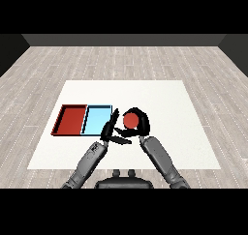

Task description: Pick the red can and put it in the red box

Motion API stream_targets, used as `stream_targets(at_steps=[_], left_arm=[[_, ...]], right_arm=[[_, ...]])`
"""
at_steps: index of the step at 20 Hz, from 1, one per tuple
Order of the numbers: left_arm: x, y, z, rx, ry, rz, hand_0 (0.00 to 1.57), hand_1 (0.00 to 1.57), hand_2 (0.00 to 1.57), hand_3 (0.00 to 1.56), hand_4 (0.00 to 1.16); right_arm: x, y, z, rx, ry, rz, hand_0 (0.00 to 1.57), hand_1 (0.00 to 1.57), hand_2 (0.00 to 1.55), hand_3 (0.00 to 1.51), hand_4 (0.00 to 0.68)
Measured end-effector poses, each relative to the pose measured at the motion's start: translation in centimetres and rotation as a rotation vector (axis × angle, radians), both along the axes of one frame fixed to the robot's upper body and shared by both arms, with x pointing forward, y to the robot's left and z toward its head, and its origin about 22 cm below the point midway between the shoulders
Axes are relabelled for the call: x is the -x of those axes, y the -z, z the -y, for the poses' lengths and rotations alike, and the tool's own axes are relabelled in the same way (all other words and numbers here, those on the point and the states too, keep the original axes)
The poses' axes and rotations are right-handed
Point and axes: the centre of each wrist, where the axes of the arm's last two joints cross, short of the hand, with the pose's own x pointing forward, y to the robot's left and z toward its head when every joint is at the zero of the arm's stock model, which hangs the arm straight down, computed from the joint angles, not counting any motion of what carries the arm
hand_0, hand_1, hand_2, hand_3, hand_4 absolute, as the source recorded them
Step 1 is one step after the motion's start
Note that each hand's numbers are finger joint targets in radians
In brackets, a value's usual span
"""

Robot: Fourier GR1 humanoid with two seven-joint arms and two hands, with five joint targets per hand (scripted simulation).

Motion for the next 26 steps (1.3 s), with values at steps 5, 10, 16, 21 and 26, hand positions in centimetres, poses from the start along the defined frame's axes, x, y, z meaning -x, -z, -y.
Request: stream_targets(at_steps=[5,10,16,21,26], left_arm=[[-0.5,0.5,0.9,0.012,0.009,0.000,0.00,0.00,0.00,0.00,0.00],[-0.3,0.7,1.2,0.023,0.021,-0.017,0.00,0.00,0.00,0.00,0.00],[-0.2,0.9,1.4,0.035,0.047,-0.022,0.00,0.00,0.00,0.00,0.00],[-0.4,0.8,1.6,0.045,-0.001,-0.036,0.00,0.00,0.00,0.00,0.82],[-0.7,0.9,2.0,0.058,-0.106,-0.059,1.57,1.57,1.56,1.48,1.12]], right_arm=[[0.3,-0.6,-0.8,-0.038,-0.030,-0.001,1.50,1.50,1.44,1.40,0.640],[0.5,0.2,-1.4,-0.058,-0.051,-0.002,1.51,1.51,1.45,1.42,0.652],[0.6,-0.1,-2.1,-0.062,-0.065,-0.012,1.52,1.52,1.46,1.40,0.648],[0.8,-0.2,-2.8,-0.051,-0.057,-0.004,1.53,1.53,1.47,1.41,0.649],[0.6,0.0,-3.0,-0.047,-0.065,-0.004,1.50,1.50,1.45,1.39,0.652]])
